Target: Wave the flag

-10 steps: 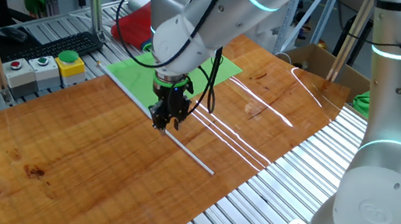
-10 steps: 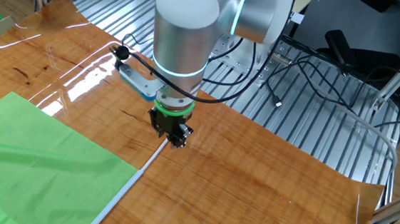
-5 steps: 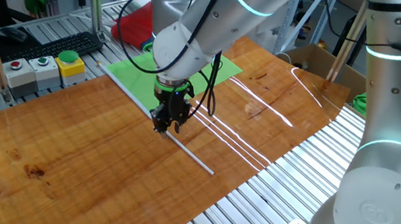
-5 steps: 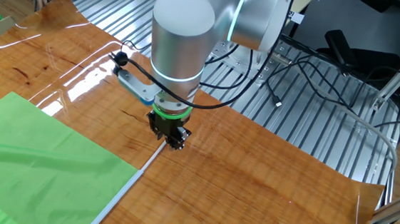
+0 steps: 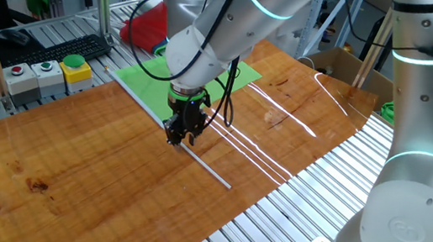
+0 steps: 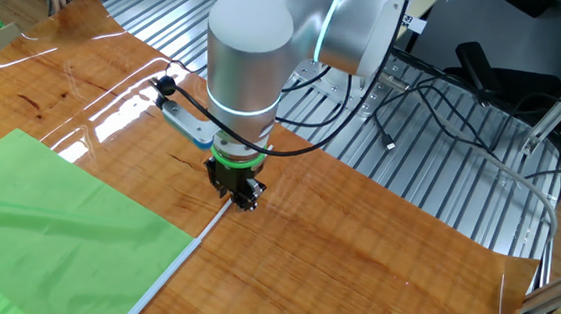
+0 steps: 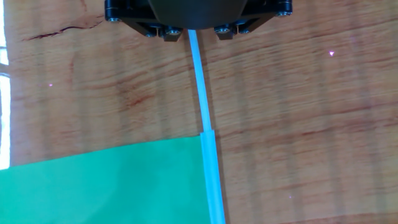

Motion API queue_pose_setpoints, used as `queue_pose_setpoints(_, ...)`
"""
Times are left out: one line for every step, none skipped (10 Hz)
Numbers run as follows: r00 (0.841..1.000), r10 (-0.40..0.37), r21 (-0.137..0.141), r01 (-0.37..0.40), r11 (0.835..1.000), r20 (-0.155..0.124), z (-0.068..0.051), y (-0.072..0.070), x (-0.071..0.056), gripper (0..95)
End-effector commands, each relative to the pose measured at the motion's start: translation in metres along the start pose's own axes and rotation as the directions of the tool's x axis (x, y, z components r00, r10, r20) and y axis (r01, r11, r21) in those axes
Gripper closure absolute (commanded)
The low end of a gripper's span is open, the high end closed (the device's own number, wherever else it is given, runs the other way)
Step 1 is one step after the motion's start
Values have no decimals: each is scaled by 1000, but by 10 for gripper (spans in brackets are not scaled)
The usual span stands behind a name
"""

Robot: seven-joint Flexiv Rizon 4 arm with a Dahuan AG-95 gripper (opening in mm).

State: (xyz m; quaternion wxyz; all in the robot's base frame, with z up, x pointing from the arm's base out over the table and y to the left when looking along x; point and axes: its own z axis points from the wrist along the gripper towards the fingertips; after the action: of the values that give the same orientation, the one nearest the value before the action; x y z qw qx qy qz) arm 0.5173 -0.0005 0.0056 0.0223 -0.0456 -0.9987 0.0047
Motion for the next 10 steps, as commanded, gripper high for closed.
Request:
queue_pose_setpoints(1000,-4,-3,4,1000,2,1,-1,0,570)
queue_pose_setpoints(1000,-5,-7,5,1000,1,2,-1,0,570)
queue_pose_setpoints(1000,-11,-8,11,1000,1,2,-1,0,760)
queue_pose_setpoints(1000,-16,-11,16,1000,1,2,-1,0,950)
queue_pose_setpoints(1000,-20,-16,20,1000,1,3,-2,0,950)
queue_pose_setpoints(1000,-19,-18,19,1000,1,3,-2,0,950)
queue_pose_setpoints(1000,-21,-18,21,1000,2,3,-2,0,950)
queue_pose_setpoints(1000,-21,-18,21,1000,2,3,-2,0,950)
queue_pose_setpoints(1000,-19,-17,19,1000,2,3,-2,0,950)
queue_pose_setpoints(1000,-14,-15,14,1000,1,2,-2,0,950)
